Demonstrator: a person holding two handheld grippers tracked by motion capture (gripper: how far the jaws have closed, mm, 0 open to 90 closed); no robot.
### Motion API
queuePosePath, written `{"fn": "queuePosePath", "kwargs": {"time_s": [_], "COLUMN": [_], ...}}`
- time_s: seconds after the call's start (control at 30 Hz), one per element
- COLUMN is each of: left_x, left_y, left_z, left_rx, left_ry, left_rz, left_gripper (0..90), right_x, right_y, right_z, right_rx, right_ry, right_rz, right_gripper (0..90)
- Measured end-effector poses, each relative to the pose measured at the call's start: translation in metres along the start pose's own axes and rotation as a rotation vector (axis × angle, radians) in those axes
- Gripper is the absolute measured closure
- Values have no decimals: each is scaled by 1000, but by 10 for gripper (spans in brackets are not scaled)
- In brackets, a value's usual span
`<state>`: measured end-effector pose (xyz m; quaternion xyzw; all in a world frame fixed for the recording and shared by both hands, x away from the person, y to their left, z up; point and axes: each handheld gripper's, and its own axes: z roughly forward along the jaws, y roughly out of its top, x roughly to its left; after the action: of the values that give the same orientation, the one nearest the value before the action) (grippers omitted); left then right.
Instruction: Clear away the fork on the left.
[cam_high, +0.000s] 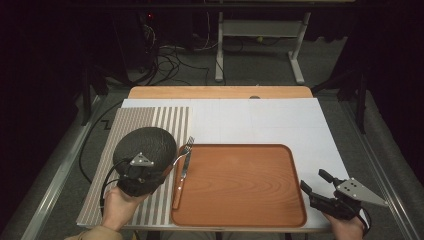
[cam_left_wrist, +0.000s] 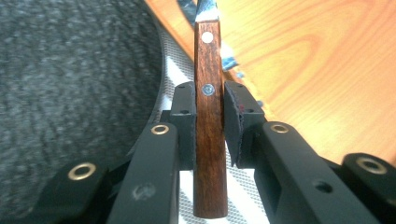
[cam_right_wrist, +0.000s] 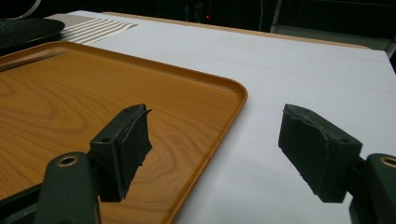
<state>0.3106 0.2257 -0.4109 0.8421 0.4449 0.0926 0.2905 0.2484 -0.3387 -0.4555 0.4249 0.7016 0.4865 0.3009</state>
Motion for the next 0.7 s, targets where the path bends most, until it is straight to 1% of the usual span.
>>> {"fn": "queuePosePath", "kwargs": {"time_s": [0.17,0.47,0.6,0.7], "left_x": [-13,-31,-44,-54], "left_y": [-2,-5,-4,-1], "left_z": [3,4,9,13], "left_rx": [4,-8,-11,-12], "left_ry": [-17,-46,-51,-65], "left_rz": [9,1,15,28], "left_gripper": [719,719,719,719], "right_x": [0,1,1,1], "right_y": [0,1,1,2], "right_z": [0,2,3,3], "right_rx": [-3,-1,-1,-1], "right_ry": [4,10,12,14], "right_rz": [-2,-5,-10,-10], "right_gripper": [251,252,252,252]}}
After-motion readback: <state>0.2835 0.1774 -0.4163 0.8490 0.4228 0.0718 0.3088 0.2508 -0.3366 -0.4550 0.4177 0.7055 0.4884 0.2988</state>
